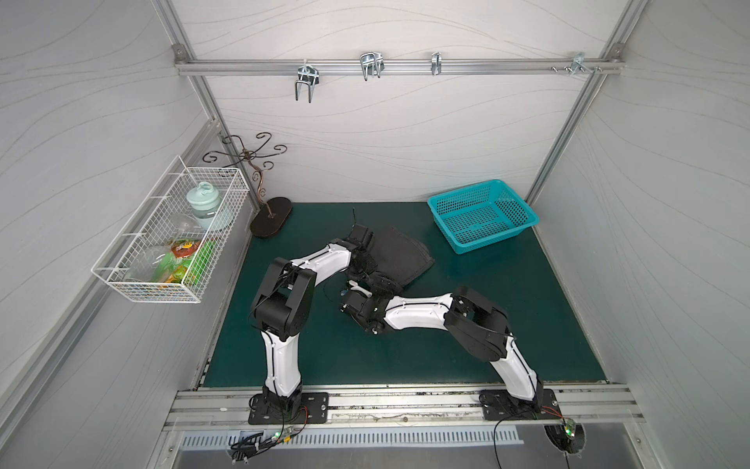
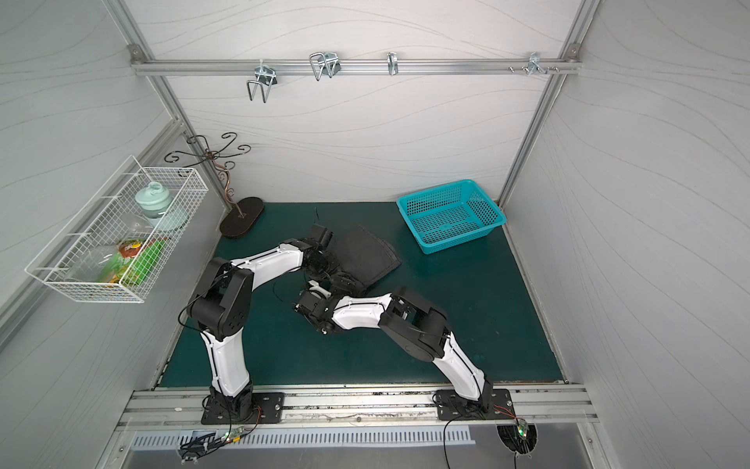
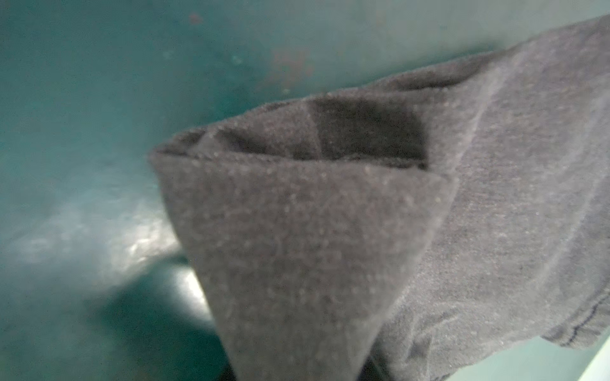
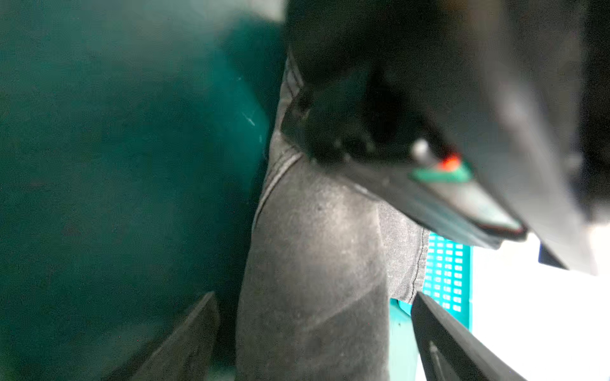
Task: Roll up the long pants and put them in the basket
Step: Roll the long pant at the center of the board.
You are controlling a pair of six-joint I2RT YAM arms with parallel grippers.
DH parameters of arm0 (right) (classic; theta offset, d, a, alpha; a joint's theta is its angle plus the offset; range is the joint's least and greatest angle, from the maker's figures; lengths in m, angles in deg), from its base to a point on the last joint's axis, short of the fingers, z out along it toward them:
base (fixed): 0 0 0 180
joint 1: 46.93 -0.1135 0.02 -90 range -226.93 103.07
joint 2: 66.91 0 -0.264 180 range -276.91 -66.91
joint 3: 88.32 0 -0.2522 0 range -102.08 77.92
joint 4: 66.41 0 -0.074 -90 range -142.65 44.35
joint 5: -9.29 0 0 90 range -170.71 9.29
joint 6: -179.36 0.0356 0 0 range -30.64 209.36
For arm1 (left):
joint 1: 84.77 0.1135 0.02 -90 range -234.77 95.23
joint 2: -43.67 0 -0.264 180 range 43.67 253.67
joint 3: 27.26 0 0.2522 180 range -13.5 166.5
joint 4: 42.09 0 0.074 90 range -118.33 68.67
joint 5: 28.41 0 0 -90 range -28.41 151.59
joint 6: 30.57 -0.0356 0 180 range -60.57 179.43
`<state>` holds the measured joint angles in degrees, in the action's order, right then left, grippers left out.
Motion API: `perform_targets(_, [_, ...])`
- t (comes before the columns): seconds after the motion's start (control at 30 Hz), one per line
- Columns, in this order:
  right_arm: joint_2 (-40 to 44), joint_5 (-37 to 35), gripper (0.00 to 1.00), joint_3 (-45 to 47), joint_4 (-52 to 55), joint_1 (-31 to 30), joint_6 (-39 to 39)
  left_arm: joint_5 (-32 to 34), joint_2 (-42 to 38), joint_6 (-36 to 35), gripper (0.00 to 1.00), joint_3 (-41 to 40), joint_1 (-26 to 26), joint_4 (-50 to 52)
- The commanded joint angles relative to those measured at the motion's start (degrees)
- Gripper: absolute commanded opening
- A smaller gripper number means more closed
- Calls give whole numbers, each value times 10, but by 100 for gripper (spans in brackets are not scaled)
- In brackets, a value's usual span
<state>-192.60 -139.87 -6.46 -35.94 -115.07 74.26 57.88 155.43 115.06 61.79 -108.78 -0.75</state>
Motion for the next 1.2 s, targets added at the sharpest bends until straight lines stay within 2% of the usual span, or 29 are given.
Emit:
perform_targets(0.0, [-51, -12, 93, 11, 48, 35, 5, -6, 41, -10, 0, -26, -2, 58])
perform_targets(0.23, [-71, -42, 82, -6, 78, 52, 35, -8, 44, -9, 0, -23, -2, 58])
perform_targets(0.3, [-77, -62, 75, -11, 95, 53, 52, -6, 44, -7, 0, -23, -2, 59])
perform_targets(0.43, [-90, -94, 66, -30, 158, 55, 128, -6, 46, -6, 0, -22, -2, 58])
perform_targets(0.47, [-94, -101, 60, -35, 175, 56, 146, -5, 46, -5, 0, -22, -2, 58])
perform_targets(0.53, [-98, -109, 55, -39, 193, 57, 167, -6, 48, -4, 0, -22, -2, 57])
perform_targets(0.6, [-99, -116, 48, -40, 201, 60, 177, -7, 49, -4, 0, -21, -2, 57])
perform_targets(0.87, [-104, -118, 34, -50, 224, 78, 191, -6, 48, -5, 0, -18, -2, 60])
perform_targets(1.17, [-91, -84, 4, -46, 230, 92, 183, 2, 36, -9, 0, -30, -2, 74])
